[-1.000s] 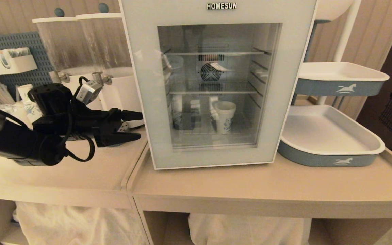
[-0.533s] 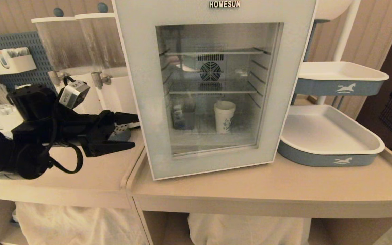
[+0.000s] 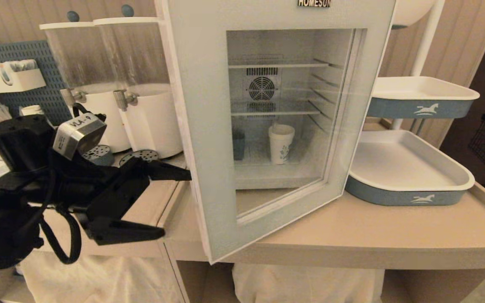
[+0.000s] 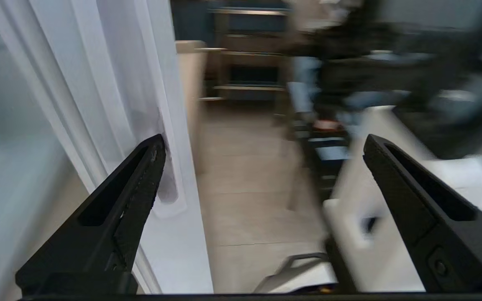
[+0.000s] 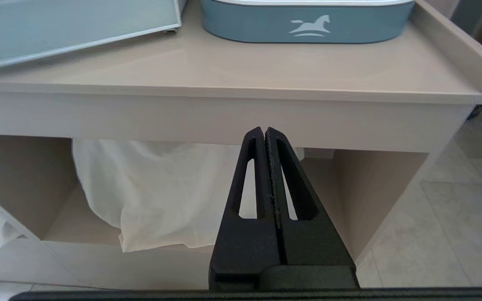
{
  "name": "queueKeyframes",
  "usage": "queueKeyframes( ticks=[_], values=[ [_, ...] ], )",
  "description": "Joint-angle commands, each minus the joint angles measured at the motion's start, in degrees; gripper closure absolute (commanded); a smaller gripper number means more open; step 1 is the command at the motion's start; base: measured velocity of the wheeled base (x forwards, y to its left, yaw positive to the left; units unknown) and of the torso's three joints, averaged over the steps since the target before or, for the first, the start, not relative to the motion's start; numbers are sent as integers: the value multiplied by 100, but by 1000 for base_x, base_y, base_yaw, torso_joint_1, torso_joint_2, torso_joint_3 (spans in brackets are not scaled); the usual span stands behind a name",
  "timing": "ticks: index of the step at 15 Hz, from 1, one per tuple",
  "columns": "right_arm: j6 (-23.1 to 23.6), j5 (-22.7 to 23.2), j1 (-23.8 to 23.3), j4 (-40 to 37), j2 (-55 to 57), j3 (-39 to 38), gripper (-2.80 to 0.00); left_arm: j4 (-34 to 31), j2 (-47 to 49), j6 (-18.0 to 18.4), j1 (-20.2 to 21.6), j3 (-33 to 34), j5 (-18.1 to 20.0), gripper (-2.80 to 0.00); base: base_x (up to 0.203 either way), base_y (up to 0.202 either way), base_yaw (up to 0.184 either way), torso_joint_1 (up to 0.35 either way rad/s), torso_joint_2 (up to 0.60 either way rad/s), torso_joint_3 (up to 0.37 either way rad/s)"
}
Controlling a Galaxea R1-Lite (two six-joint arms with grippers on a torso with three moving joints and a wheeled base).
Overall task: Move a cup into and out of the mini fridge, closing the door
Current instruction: Open the freezer door
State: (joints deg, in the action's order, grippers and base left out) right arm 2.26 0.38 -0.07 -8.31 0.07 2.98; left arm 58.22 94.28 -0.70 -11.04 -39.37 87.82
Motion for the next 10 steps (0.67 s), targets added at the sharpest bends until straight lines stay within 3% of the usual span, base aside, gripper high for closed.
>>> queueKeyframes(
  ticks=[1, 8, 10],
  values=[
    [3, -11, -1, 5, -7, 1, 0, 38, -505, -4, -331, 251, -16, -280, 0, 0, 0, 0, 0, 0],
    [-15, -29, -1, 23, -7, -8, 0, 28, -777, -317, -2224, 345, -16, -280, 0, 0, 0, 0, 0, 0],
    [-15, -38, -1, 40, -7, -8, 0, 33, -648, -347, -2722, 313, -179, -280, 0, 0, 0, 0, 0, 0]
  ],
)
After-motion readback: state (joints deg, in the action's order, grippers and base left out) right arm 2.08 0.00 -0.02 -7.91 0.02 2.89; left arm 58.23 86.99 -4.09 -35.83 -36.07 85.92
